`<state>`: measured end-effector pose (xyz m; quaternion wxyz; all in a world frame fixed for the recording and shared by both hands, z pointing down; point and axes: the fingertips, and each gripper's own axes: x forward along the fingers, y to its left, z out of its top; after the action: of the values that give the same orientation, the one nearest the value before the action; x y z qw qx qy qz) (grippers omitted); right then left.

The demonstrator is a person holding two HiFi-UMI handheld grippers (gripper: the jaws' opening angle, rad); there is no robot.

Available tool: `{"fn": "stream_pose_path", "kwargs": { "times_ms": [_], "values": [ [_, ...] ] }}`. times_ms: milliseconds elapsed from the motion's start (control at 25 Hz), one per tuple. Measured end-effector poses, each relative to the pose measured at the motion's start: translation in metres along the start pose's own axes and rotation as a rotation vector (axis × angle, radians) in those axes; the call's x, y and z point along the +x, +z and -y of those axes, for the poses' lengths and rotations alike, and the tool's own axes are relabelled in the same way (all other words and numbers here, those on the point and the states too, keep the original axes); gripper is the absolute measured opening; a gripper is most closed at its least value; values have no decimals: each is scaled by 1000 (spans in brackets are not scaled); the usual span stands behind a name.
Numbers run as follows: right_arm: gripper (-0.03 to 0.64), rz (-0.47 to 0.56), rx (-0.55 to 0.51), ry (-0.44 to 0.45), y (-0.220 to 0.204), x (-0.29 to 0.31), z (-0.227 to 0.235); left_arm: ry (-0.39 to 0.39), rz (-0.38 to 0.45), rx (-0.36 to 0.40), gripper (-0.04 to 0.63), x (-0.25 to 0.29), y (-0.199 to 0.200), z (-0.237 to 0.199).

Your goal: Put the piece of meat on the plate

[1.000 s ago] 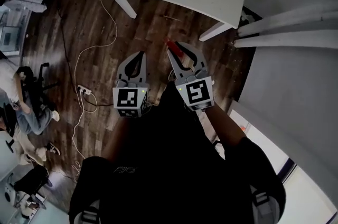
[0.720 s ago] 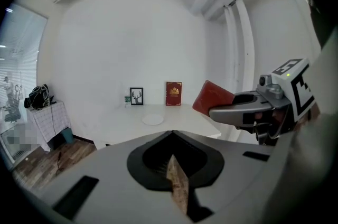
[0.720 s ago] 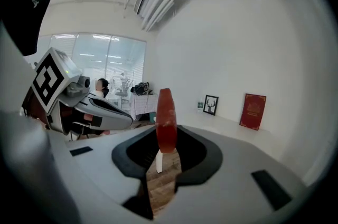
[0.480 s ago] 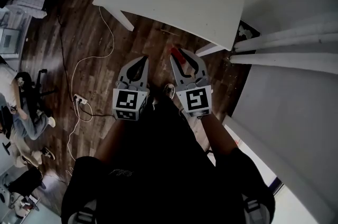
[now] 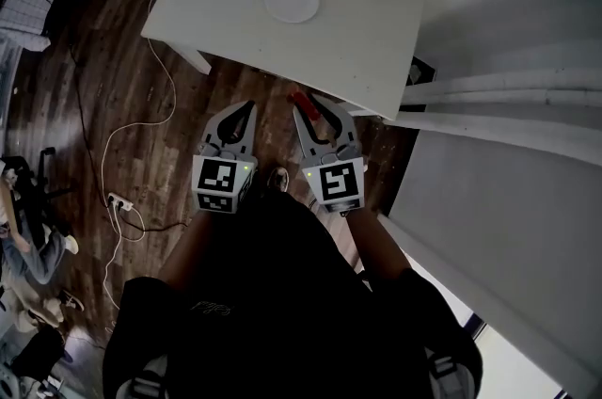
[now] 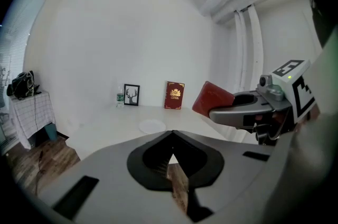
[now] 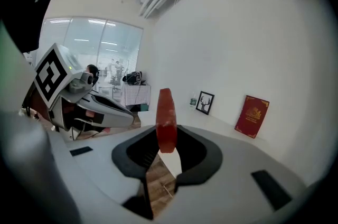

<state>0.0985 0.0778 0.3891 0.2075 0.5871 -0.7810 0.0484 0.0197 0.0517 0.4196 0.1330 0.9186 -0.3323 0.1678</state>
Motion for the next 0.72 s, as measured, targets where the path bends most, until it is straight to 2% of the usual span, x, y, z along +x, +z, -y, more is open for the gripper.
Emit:
{"fn": "stream_pose_path", "kwargs": {
  "times_ms": [160,400,560,720],
  "values": [
    [103,-31,-37,4,18,50,13,-25,27,6,2,27,23,-39],
    [101,-124,-112,-29,34,98,14,-85,10,6,2,49,29,-92],
    [101,-195,-118,-53,33,112,17,-128,-1,-14,2,63,30,-109],
    [101,-239,-96,-59,31,120,29,-170,1,-43,2,78,35,-105]
  ]
}}
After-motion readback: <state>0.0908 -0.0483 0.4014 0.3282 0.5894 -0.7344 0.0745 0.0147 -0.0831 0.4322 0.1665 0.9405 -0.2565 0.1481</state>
